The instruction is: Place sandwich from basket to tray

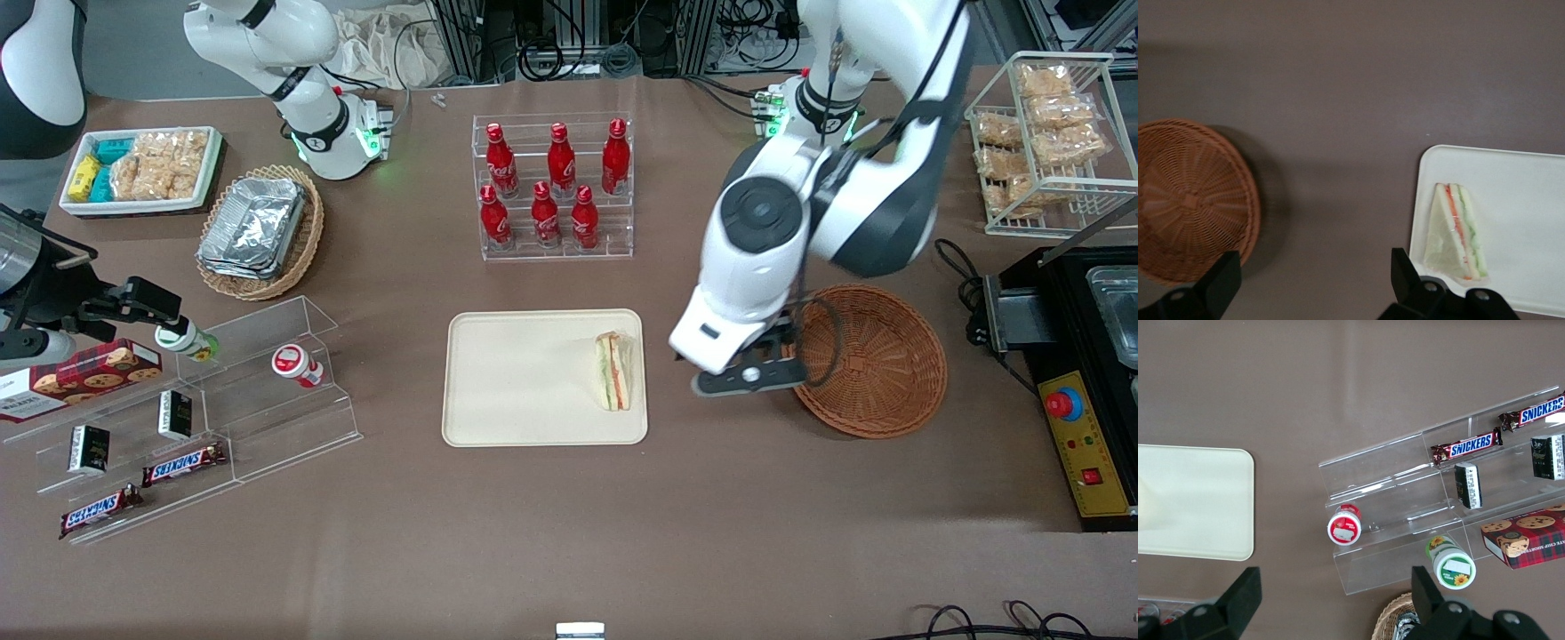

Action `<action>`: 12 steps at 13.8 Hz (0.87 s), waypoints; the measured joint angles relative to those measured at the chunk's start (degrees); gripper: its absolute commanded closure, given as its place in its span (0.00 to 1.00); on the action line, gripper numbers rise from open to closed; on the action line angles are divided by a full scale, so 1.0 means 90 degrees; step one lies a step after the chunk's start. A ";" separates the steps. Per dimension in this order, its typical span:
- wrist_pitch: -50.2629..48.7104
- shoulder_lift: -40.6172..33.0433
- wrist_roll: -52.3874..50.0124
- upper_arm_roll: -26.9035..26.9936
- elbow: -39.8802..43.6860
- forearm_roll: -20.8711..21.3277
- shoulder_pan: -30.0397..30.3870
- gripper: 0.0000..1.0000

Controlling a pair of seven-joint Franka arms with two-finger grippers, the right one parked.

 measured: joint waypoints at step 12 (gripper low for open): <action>-0.0147 -0.1176 0.2325 0.2593 -0.0815 -0.1170 0.0016 0.00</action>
